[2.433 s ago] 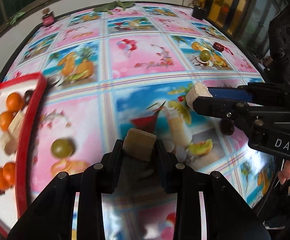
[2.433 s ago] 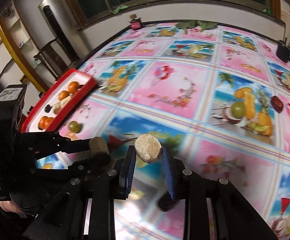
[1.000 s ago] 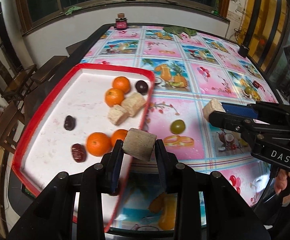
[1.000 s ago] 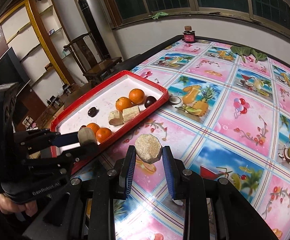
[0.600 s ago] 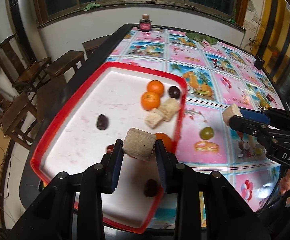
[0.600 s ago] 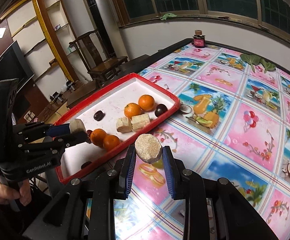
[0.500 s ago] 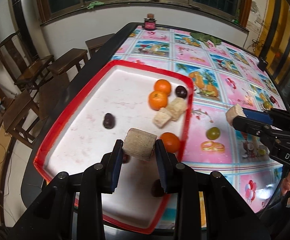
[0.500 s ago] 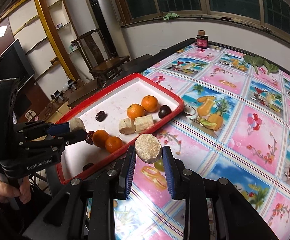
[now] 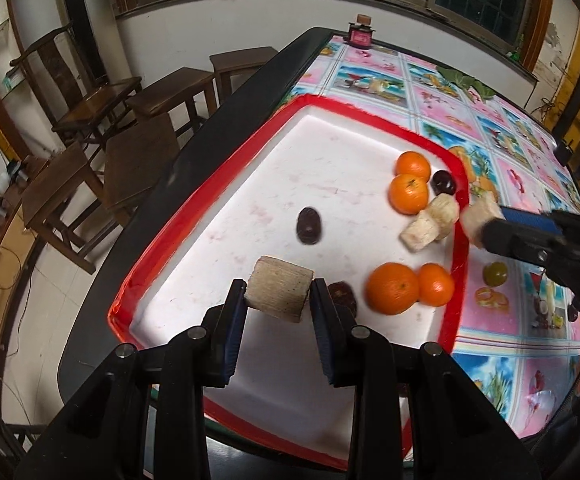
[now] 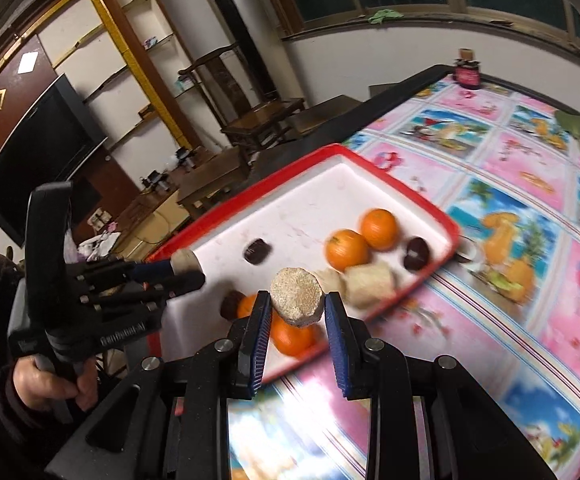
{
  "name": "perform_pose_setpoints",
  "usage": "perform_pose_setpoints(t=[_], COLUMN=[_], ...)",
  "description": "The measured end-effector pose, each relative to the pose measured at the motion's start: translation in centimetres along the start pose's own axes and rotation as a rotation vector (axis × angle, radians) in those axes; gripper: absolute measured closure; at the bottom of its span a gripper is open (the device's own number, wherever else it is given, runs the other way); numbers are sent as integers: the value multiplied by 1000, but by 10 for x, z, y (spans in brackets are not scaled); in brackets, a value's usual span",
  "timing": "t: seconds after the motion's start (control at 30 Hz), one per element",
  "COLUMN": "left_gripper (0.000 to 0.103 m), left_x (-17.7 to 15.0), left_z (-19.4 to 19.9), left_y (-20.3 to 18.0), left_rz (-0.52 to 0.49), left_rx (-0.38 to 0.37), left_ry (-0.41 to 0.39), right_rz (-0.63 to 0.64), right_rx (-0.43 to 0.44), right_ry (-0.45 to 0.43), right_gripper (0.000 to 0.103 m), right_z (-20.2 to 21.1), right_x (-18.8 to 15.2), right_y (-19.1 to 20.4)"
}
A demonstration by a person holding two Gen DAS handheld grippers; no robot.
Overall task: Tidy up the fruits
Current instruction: 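Carry both sugarcane pieces over the red-rimmed tray with both tools, then lower the sugarcane pieces into the tray and open both tools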
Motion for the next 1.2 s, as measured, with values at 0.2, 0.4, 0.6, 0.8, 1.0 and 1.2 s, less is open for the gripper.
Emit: perform_pose_setpoints(t=[0.2,0.4,0.6,0.8,1.0,1.2], left_gripper=[73,73,73,73,73,73], left_x=[-8,-13,-14,-13,-12,-12], left_z=[-9,-19,-24,-24,-23,-23], left_y=[12,16,16,17,18,21], left_rz=[20,41,47,50,53,75], left_rx=[3,-34,-44,-52,-56,-77], left_ry=[25,57,62,58,55,51], right_rz=[57,109,135,173,190,185], right_rx=[18,-39,-84,-118,-128,-128], right_ry=[45,84,120,123,130,125], right_gripper=[76,76,76,75,75,66], right_z=[-37,-66,-85,-94,-97,-95], right_x=[13,14,9,7,4,3], right_y=[24,27,22,23,28,32])
Point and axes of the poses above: each gripper's, at about its wrist camera, not at the fingertips, and z roughly against the way its jaws point, y to its left, x to its top, the point moved 8 cm from there along -z, roughly the way its jaws point, and after that the axes turned 3 degrees about z, right-handed, at the moved point
